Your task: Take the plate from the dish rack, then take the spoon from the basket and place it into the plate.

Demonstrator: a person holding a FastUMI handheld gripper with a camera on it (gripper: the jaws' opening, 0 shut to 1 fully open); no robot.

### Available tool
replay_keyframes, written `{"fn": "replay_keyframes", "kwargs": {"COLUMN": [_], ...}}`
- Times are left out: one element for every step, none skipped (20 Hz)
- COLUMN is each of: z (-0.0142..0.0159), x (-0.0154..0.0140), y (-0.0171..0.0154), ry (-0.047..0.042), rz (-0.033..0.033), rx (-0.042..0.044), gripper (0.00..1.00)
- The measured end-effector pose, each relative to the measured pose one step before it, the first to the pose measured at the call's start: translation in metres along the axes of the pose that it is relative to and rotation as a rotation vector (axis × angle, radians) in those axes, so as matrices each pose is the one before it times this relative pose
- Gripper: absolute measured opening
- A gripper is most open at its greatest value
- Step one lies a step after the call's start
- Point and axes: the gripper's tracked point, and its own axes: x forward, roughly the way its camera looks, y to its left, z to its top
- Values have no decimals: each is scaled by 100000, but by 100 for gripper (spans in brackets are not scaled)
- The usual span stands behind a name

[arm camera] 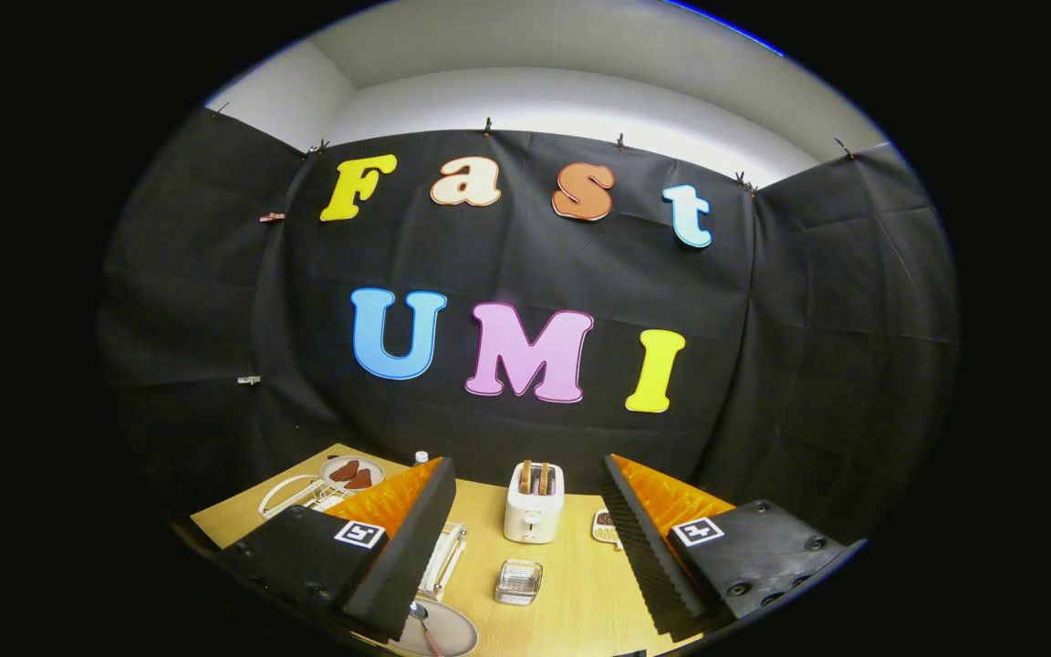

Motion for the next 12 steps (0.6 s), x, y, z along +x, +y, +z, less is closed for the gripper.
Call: {"fn": "replay_keyframes", "kwargs": {"z": [-85, -87, -79, -54, 40, -38, -9, -15, -84, -80, 178, 104], "x": [83, 90, 105, 114, 73, 73, 148, 5, 12, -5, 174, 37], "y": [86, 67, -5, 24, -147, -20, -56, -31, -38, -216, -411, -269], "ry": [377, 448, 246, 222, 55, 232, 65, 228, 321, 48, -641, -506], "rz": [324, 303, 161, 61, -150, 58, 21, 81, 19, -601, -1181, -696], "rx": [490, 491, 533, 187, 100, 3, 144, 320, 375, 295, 74, 8], "gripper": [98, 98, 98, 98, 98, 98, 98, 98, 98, 98, 98, 98]}}
